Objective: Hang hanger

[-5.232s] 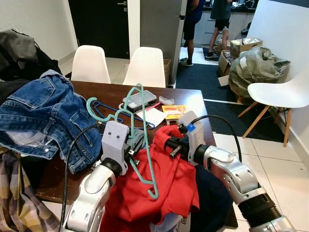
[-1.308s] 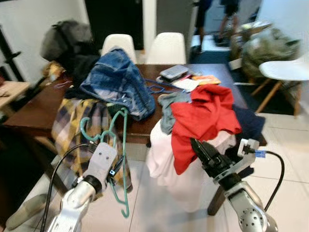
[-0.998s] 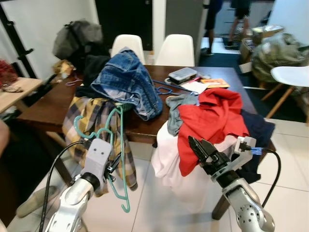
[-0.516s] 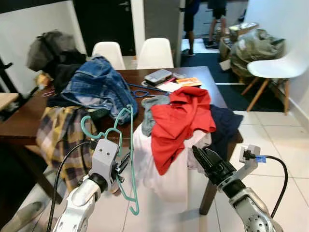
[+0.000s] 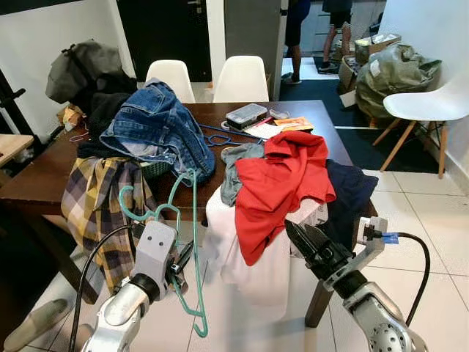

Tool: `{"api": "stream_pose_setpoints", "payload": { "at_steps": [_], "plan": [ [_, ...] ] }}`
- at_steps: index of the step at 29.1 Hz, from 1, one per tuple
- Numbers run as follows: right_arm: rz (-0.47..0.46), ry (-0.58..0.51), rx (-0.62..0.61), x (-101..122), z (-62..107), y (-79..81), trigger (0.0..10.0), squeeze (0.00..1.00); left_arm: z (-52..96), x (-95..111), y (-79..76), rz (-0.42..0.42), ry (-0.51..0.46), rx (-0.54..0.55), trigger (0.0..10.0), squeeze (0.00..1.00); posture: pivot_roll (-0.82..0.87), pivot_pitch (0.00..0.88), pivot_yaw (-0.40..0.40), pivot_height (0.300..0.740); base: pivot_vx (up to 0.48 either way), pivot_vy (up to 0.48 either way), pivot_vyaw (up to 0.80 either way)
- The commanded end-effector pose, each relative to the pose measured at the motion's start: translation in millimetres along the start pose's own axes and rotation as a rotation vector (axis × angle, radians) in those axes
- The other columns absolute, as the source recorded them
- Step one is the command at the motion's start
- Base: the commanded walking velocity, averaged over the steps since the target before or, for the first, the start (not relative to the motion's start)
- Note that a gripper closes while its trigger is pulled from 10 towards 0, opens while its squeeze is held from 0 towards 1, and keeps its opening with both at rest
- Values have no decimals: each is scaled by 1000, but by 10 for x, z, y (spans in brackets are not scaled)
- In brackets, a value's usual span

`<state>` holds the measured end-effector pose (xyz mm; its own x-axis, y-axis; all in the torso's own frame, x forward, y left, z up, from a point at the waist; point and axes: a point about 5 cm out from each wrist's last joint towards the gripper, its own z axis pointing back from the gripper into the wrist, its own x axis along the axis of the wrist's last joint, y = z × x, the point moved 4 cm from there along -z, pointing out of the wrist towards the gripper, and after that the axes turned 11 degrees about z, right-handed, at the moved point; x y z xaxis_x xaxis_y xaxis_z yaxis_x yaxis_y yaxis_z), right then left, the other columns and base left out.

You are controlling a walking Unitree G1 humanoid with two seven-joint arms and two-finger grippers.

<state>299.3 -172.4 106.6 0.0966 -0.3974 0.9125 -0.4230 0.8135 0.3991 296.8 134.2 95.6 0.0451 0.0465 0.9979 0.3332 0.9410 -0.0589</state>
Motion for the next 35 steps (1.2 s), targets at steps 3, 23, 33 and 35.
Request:
{"api": "stream_pose_setpoints", "payload": {
  "at_steps": [3, 23, 33, 35],
  "plan": [
    [-17, 2, 7, -6, -5, 11, 10000, 0, 3, 54, 44, -54, -11, 9, 10000, 0, -68, 0, 38, 740, 0, 0, 0],
    [51, -43, 17, 135, 23, 16, 10000, 0, -319, 1030, -13, -352, -294, 75, 10000, 0, -83, 0, 35, 740, 0, 0, 105],
    [49, -84, 54, 207, 31, 62, 10000, 0, -244, 1225, 277, -451, -316, 287, 10000, 0, -72, 0, 34, 740, 0, 0, 706],
    [51, -86, 56, 209, 30, 68, 10000, 0, -222, 1176, 295, -433, -299, 301, 10000, 0, -71, 0, 34, 740, 0, 0, 706]
  ]
}}
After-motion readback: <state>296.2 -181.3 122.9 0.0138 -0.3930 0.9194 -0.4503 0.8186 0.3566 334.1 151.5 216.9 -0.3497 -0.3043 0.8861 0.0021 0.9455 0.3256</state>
